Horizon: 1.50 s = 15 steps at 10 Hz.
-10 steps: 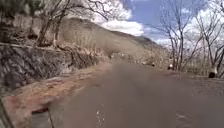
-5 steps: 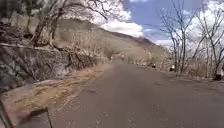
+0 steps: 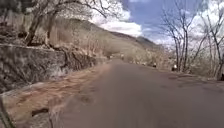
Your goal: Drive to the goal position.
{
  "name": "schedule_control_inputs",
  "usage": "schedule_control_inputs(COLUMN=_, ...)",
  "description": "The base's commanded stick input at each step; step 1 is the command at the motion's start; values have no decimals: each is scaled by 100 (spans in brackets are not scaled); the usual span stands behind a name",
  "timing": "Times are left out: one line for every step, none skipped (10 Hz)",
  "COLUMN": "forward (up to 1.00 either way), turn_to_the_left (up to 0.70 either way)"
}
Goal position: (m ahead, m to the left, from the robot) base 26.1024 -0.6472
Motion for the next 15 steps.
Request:
schedule_control_inputs(forward=70, turn_to_the_left=0)
schedule_control_inputs(forward=70, turn_to_the_left=0)
schedule_control_inputs(forward=70, turn_to_the_left=0)
schedule_control_inputs(forward=70, turn_to_the_left=0)
schedule_control_inputs(forward=70, turn_to_the_left=0)
schedule_control_inputs(forward=70, turn_to_the_left=0)
schedule_control_inputs(forward=70, turn_to_the_left=0)
schedule_control_inputs(forward=70, turn_to_the_left=0)
schedule_control_inputs(forward=70, turn_to_the_left=0)
schedule_control_inputs(forward=70, turn_to_the_left=0)
schedule_control_inputs(forward=70, turn_to_the_left=0)
schedule_control_inputs(forward=70, turn_to_the_left=0)
schedule_control_inputs(forward=70, turn_to_the_left=0)
schedule_control_inputs(forward=70, turn_to_the_left=0)
schedule_control_inputs(forward=70, turn_to_the_left=0)
